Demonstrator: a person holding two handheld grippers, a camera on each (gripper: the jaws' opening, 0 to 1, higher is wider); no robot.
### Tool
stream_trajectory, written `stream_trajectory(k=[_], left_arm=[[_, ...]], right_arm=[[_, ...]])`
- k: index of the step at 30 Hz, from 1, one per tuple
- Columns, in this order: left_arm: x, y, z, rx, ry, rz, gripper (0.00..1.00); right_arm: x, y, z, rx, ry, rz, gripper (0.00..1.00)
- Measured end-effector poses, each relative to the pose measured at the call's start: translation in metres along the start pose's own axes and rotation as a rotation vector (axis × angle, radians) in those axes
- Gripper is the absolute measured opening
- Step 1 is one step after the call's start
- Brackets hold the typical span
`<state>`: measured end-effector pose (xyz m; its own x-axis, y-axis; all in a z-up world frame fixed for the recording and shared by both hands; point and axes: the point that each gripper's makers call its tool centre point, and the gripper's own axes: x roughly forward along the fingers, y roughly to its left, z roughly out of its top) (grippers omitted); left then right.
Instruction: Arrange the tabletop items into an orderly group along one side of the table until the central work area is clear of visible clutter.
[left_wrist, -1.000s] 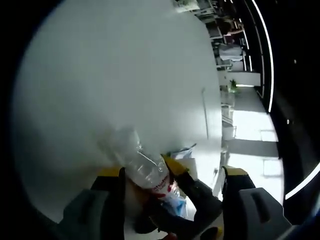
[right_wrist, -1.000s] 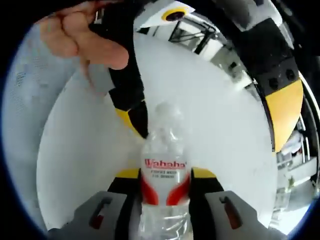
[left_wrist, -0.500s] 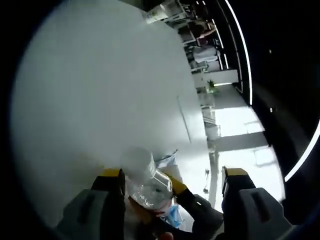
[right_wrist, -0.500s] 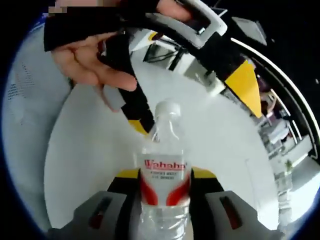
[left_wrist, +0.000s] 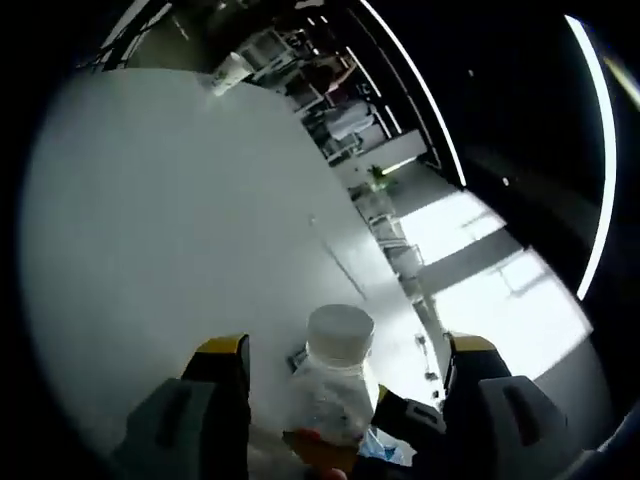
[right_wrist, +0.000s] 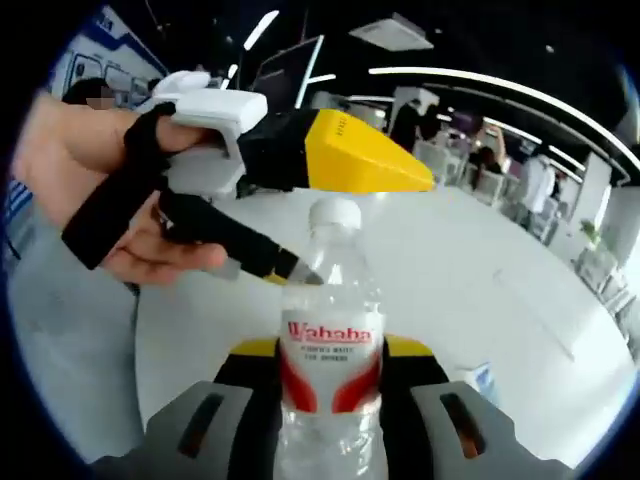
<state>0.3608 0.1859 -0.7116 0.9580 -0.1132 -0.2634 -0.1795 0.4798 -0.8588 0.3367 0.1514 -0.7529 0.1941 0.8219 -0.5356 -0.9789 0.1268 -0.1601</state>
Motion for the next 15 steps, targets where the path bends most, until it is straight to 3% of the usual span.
stream_trajectory(k=[3,8,13,15], left_arm=[[0.004,-0.003,-0.005,0.068,0.048,0.008,0.71],[0.007,-0.011,-0.008,0.103,0.062,-0.020,0.66],[0.004,-0.017,-0.004,0.157,0.062,-0.041,0.41],[0.004,-0.018,-0.003,0.158,0.059,-0.045,0.36]], right_arm=[[-0.003,-0.004,0.004,0.072,-0.016,-0.012,0.33],[-0.006,-0.003,0.018,0.045,-0.047,-0.031,0.33],[-0.010,-0.006,0.024,0.086,-0.068,-0.056,0.33],[-0.012,-0.006,0.025,0.107,-0.076,-0.060,0.33]])
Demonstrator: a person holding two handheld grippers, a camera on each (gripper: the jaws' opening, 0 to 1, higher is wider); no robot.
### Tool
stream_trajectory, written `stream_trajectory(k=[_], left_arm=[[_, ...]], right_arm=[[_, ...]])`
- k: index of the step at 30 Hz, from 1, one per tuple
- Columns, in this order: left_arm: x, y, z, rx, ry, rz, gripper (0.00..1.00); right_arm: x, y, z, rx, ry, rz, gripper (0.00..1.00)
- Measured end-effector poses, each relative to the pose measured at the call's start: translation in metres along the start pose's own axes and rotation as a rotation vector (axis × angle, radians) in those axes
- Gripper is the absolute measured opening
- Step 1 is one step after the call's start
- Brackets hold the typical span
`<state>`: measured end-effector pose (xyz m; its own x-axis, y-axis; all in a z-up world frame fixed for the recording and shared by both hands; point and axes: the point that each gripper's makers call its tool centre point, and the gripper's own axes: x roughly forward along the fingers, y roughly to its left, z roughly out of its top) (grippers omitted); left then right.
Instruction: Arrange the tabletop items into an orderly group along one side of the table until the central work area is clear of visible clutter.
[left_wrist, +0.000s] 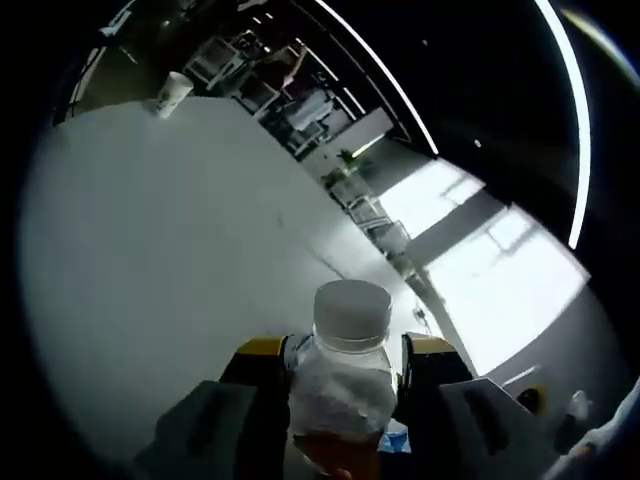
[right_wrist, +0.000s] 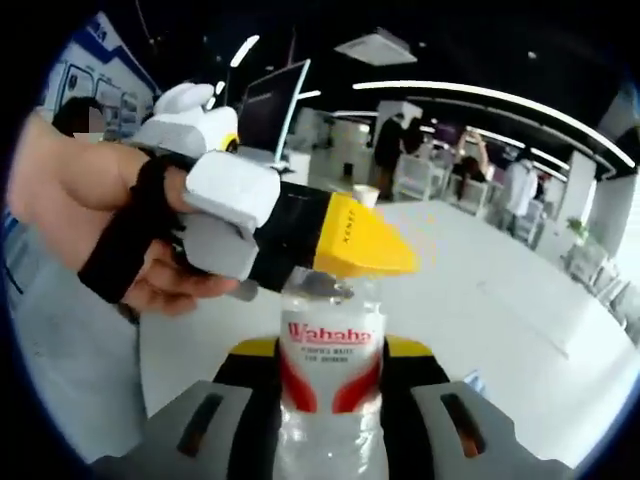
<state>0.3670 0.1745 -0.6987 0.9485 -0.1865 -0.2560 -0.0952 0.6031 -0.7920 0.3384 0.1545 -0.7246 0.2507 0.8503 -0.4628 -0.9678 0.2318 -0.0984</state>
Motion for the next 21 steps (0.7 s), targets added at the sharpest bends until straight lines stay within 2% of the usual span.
stream_trajectory(k=[5,8,13,16,21], left_arm=[[-0.001,-0.003,-0.001,-0.003,0.008,-0.003,0.34],[-0.002,-0.008,-0.003,0.040,0.016,-0.021,0.33],[-0.002,-0.016,-0.005,0.057,0.041,-0.041,0.30],[-0.002,-0.025,-0.004,0.094,0.046,-0.067,0.29],[-0.001,-0.031,-0.003,0.128,0.062,-0.095,0.28]], right_arm=[[-0.002,0.002,0.001,0.013,-0.001,-0.003,0.34],[-0.006,0.002,-0.001,0.008,0.000,-0.005,0.35],[-0.013,0.001,0.000,-0.024,0.004,-0.001,0.36],[-0.015,-0.001,0.002,-0.032,-0.002,-0.006,0.36],[-0.022,-0.003,0.006,-0.006,-0.007,0.041,0.37]])
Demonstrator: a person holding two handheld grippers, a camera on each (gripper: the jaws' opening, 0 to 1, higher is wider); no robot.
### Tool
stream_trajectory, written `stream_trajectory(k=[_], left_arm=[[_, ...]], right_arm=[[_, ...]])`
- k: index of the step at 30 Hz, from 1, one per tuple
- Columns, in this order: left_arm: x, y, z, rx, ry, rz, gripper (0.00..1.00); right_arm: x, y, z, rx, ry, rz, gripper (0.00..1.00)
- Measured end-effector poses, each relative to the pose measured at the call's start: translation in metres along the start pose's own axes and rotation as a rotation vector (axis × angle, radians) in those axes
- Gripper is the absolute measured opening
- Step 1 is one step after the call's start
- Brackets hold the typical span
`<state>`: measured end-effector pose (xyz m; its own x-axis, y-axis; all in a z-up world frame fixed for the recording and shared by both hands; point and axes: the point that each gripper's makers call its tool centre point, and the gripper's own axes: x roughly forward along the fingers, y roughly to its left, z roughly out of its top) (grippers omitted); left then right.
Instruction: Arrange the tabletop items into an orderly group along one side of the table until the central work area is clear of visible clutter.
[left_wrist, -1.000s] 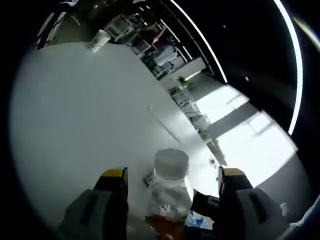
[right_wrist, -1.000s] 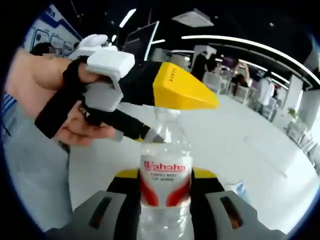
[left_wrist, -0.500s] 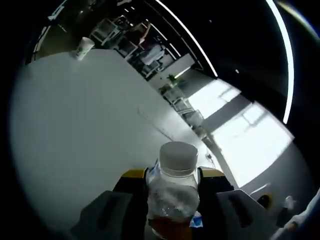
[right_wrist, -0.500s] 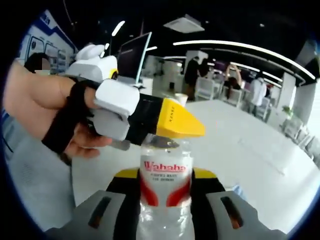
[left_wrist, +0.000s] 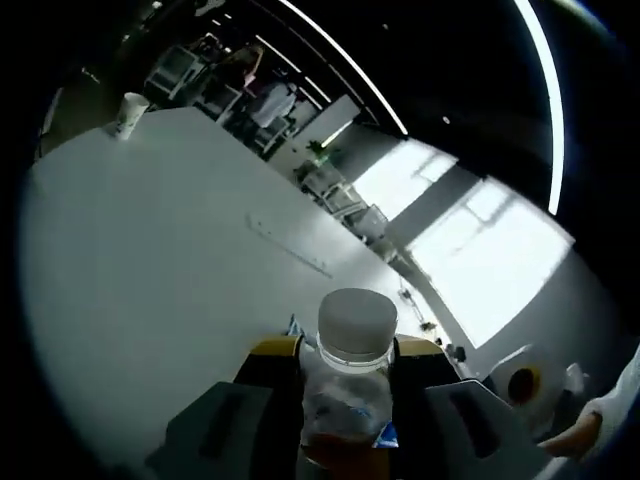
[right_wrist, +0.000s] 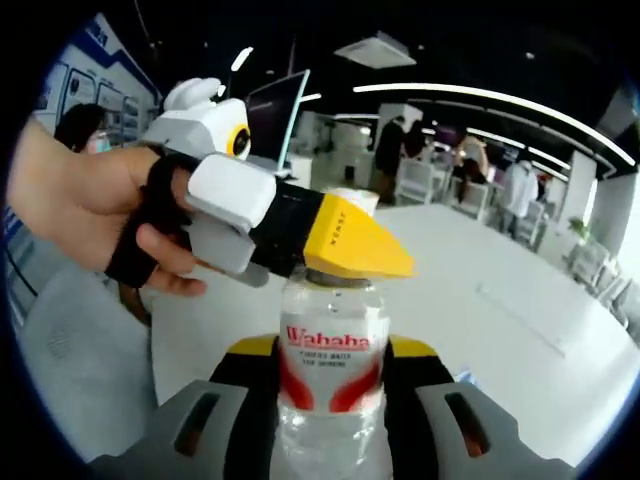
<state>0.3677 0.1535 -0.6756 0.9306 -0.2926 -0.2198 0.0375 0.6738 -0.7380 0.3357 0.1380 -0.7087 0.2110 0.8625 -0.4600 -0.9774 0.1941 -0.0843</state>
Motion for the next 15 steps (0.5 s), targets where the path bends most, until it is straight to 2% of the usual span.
stream_trajectory(k=[3,8,9,10,12,15], left_arm=[[0.001,-0.008,0.000,0.021,0.004,-0.029,0.28],[0.004,-0.017,-0.002,0.092,0.032,-0.078,0.28],[0.004,-0.019,-0.003,0.101,0.043,-0.089,0.28],[0.003,-0.022,-0.004,0.146,0.067,-0.114,0.28],[0.002,-0.025,-0.005,0.191,0.089,-0.135,0.28],[-0.001,-0.032,-0.005,0.258,0.122,-0.173,0.29]], right_arm=[[-0.005,-0.001,0.000,-0.040,0.000,-0.005,0.37],[-0.014,-0.002,0.002,0.003,-0.010,0.043,0.36],[-0.016,-0.001,0.003,-0.008,-0.017,0.058,0.37],[-0.018,0.003,0.005,-0.017,-0.021,0.093,0.37],[-0.021,0.008,0.007,0.023,-0.031,0.155,0.40],[-0.024,0.010,0.010,0.043,-0.050,0.203,0.48]])
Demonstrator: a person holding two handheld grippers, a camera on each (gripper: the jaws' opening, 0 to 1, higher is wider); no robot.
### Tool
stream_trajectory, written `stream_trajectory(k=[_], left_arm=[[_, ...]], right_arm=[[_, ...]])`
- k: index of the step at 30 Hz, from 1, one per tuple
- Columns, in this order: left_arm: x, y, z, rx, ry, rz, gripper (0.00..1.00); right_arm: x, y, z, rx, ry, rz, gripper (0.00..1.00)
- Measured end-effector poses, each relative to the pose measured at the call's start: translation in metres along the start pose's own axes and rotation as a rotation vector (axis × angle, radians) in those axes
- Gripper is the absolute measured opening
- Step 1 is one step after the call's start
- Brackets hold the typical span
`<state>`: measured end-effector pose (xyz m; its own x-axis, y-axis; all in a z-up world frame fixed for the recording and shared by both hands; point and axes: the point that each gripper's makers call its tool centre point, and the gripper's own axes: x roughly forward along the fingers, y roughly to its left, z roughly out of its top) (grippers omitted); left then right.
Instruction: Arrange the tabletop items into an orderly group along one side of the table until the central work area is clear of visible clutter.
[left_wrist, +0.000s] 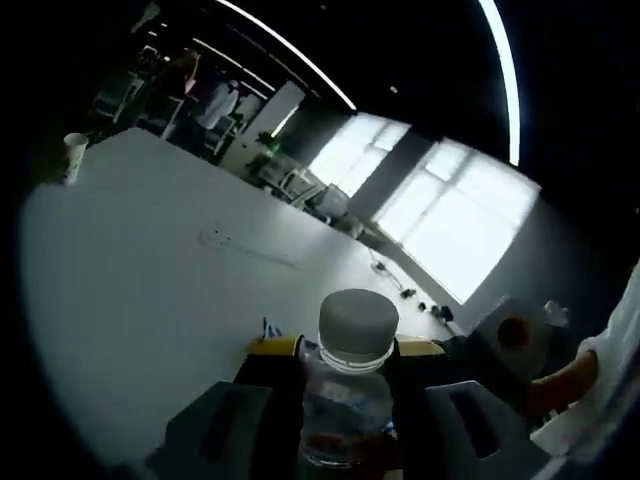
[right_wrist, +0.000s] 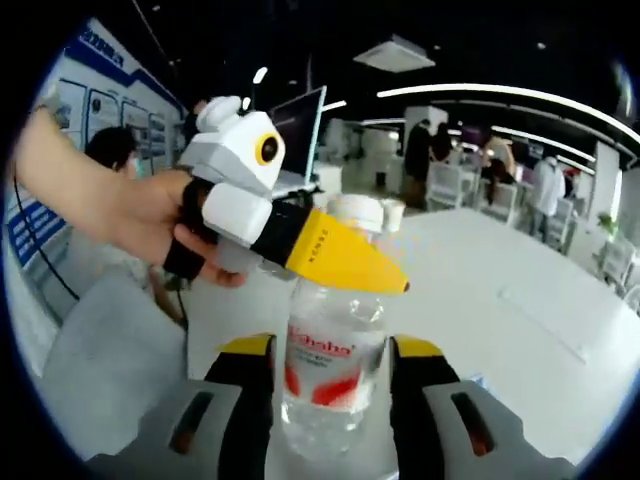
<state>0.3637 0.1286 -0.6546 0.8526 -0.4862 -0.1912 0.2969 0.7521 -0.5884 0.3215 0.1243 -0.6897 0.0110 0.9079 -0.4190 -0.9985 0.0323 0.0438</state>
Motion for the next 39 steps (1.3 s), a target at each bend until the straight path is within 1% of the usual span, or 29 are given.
stream_trajectory(k=[2,6,7,9,10,11,12,13,15,17,19,21,23,24,26,29,30,31,32,35,39], left_arm=[[-0.001,-0.003,0.003,0.003,0.002,-0.026,0.29],[-0.004,-0.002,0.010,0.022,-0.015,-0.044,0.29],[-0.004,-0.005,0.012,0.030,-0.011,-0.065,0.29],[-0.005,-0.016,0.015,0.052,-0.008,-0.114,0.29],[-0.005,-0.023,0.017,0.066,-0.002,-0.139,0.29],[-0.005,-0.025,0.017,0.081,0.006,-0.143,0.29],[-0.006,-0.031,0.017,0.116,0.022,-0.171,0.29],[-0.006,-0.034,0.016,0.120,0.041,-0.189,0.29],[-0.007,-0.038,0.014,0.144,0.070,-0.214,0.29],[-0.006,-0.043,0.011,0.180,0.092,-0.231,0.29],[-0.005,-0.048,0.010,0.212,0.096,-0.249,0.29],[-0.005,-0.052,0.009,0.217,0.095,-0.269,0.29],[-0.005,-0.056,0.008,0.223,0.096,-0.294,0.29],[-0.006,-0.061,0.008,0.239,0.099,-0.318,0.29],[-0.008,-0.070,0.009,0.256,0.100,-0.360,0.29],[-0.009,-0.076,0.011,0.244,0.105,-0.403,0.29],[-0.009,-0.079,0.011,0.248,0.109,-0.416,0.29],[-0.009,-0.081,0.011,0.256,0.114,-0.424,0.29],[-0.009,-0.080,0.012,0.272,0.111,-0.423,0.29],[-0.011,-0.078,0.013,0.270,0.111,-0.429,0.29],[-0.012,-0.074,0.014,0.282,0.113,-0.422,0.29]], right_arm=[[-0.002,0.000,0.001,0.007,-0.004,0.014,0.50],[-0.005,0.008,0.004,0.006,-0.020,0.071,0.52],[-0.005,0.010,0.004,0.003,-0.018,0.079,0.53],[-0.003,0.017,0.000,-0.003,0.013,0.125,0.57],[-0.003,0.019,0.000,-0.012,0.014,0.140,0.58],[-0.003,0.020,0.004,-0.027,-0.002,0.146,0.59],[-0.003,0.022,0.005,-0.013,-0.002,0.164,0.60],[-0.003,0.023,0.007,0.011,-0.008,0.185,0.60],[-0.003,0.022,0.009,0.025,-0.018,0.193,0.61],[-0.002,0.022,0.005,0.037,-0.007,0.195,0.62],[-0.001,0.023,0.000,0.043,0.013,0.194,0.63],[-0.001,0.025,-0.004,0.046,0.028,0.199,0.63],[-0.003,0.029,-0.004,0.029,0.024,0.210,0.64],[-0.004,0.031,-0.005,0.012,0.026,0.219,0.64],[-0.005,0.032,-0.007,-0.012,0.034,0.228,0.62],[-0.006,0.031,-0.010,-0.035,0.046,0.225,0.54],[-0.006,0.031,-0.009,-0.045,0.042,0.229,0.46],[-0.007,0.031,-0.007,-0.053,0.030,0.236,0.46],[-0.007,0.030,-0.006,-0.042,0.027,0.223,0.45],[-0.006,0.030,-0.004,-0.049,0.004,0.228,0.44],[-0.001,0.029,-0.003,-0.059,0.000,0.219,0.43]])
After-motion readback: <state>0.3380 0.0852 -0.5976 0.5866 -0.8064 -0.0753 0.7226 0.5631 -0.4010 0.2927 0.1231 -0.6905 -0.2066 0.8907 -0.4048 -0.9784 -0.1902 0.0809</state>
